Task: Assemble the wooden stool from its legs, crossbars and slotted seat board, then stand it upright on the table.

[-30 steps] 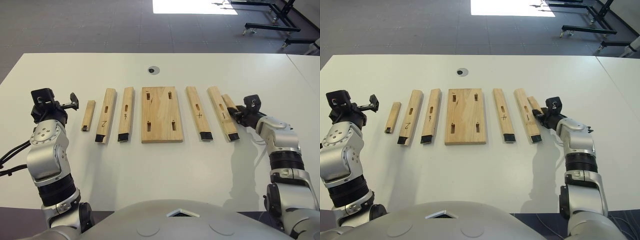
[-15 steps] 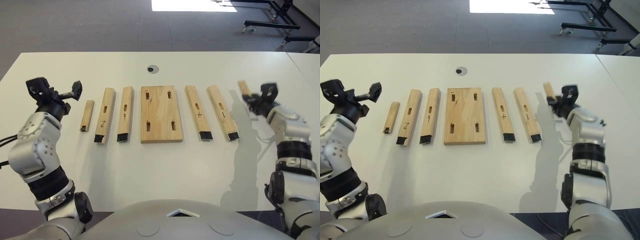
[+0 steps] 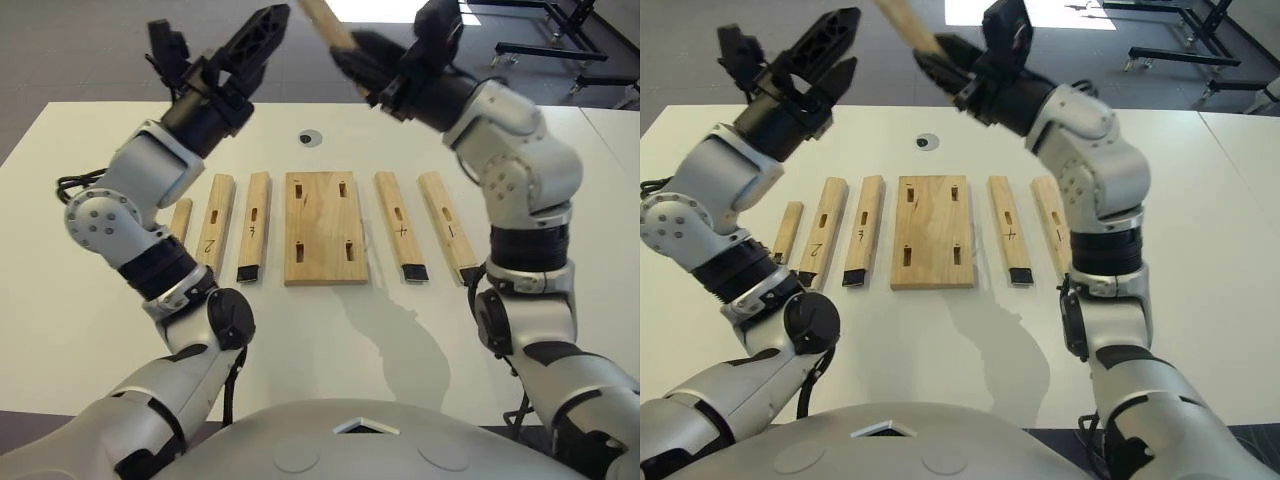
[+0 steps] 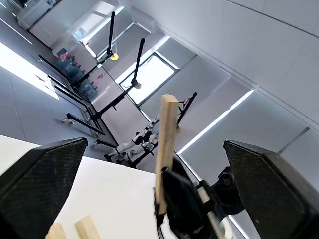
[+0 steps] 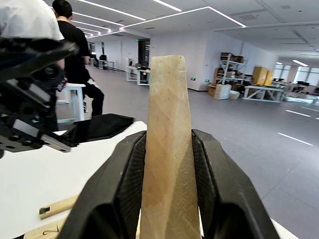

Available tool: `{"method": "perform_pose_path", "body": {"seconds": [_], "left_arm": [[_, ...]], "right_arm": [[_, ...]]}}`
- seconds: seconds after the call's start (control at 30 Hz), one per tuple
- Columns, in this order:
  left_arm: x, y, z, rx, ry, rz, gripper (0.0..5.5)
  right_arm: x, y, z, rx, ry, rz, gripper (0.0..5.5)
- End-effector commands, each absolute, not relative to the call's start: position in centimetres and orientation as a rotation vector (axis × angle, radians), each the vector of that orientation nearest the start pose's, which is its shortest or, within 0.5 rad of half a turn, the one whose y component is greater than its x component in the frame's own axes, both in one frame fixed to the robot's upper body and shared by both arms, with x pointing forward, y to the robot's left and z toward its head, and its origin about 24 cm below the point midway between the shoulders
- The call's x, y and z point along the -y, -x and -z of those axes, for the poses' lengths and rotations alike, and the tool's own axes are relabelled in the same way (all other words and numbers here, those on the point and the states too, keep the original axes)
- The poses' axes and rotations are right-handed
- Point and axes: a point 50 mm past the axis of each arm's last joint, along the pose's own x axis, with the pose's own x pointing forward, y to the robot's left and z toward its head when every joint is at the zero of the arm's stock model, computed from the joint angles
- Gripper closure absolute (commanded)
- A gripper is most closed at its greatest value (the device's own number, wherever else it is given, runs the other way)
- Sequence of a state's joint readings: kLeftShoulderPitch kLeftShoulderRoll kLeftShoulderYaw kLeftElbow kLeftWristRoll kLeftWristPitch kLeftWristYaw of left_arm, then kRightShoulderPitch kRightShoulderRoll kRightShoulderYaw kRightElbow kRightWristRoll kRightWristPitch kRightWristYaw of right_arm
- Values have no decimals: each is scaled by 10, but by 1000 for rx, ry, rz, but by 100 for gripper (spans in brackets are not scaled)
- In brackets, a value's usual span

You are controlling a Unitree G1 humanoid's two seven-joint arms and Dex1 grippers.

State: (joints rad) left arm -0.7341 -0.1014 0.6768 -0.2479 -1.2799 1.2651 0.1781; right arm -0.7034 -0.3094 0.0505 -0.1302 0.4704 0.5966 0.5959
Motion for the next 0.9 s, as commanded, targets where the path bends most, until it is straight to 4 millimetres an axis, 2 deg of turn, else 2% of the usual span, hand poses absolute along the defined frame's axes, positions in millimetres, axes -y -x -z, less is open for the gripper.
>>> {"method": "perform_pose_path", "body": {"seconds": [0.03,0.17,0.37,0.5,0.7,0.9], "left_arm": [[-128,-290,-221,-84,1078,720,46],[-126,-285,-231,-67,1128,737,46],[-119,-282,-226,-126,1145,711,46],[-123,-287,-219,-150,1139,638,46],[-128,-289,-216,-156,1106,592,147],[-120,-285,-219,-162,1060,614,243]], "right_arm": [[85,-305,-217,222,79,-973,422],[80,-302,-213,237,75,-971,422],[69,-297,-213,253,33,-995,422],[64,-292,-211,253,44,-1014,422],[65,-291,-205,236,69,-1006,422],[62,-293,-205,230,105,-1000,422]]}}
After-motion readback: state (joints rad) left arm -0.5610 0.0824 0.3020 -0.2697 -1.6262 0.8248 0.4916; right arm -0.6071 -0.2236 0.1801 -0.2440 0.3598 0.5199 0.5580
